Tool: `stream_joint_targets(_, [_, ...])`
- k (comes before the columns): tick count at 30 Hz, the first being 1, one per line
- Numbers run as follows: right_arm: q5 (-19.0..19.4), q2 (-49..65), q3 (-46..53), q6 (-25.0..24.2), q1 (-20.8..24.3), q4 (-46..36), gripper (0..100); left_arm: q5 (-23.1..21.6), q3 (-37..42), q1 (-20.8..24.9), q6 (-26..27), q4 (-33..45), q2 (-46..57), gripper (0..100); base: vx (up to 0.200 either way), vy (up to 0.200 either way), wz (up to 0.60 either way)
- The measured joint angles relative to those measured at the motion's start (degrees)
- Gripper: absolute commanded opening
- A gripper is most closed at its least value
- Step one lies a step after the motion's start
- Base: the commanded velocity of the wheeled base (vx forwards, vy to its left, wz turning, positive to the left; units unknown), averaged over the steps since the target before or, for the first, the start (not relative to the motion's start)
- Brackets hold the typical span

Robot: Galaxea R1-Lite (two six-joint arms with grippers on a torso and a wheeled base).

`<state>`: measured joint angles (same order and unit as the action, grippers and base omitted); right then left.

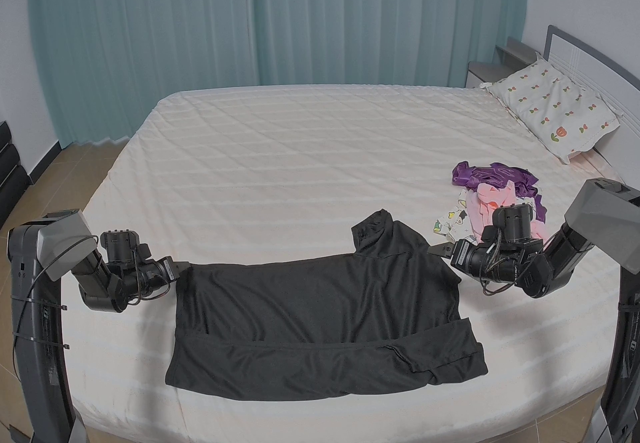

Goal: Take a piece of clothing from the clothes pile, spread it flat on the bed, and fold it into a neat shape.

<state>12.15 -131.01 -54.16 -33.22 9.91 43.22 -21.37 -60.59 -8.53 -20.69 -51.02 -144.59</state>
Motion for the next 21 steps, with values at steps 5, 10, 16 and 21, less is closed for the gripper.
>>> stream_joint_targets(5, [0.21,-0.52,-1.21,0.24,-0.13,-0.11,100,-0.11,0.43,0.30,-0.38,-1.96,0.63,100,0.000,0.000,0.00])
stream_joint_targets(10, [0.35,-0.83,-1.45,0.24,-0.11,0.06,100,-0.88,1.61,0.85,-1.26,-2.38,1.76,100,0.000,0.000,0.00])
stream_joint_targets(16, [0.93,-1.32,-2.17,0.24,0.04,0.06,100,-2.35,2.33,1.60,-1.10,-2.30,2.43,100,0.000,0.000,0.00])
stream_joint_targets(21, [1.04,-2.01,-3.72,0.27,0.11,-0.16,100,-2.71,2.90,2.17,-0.52,-2.24,2.52,0,0.000,0.000,0.00])
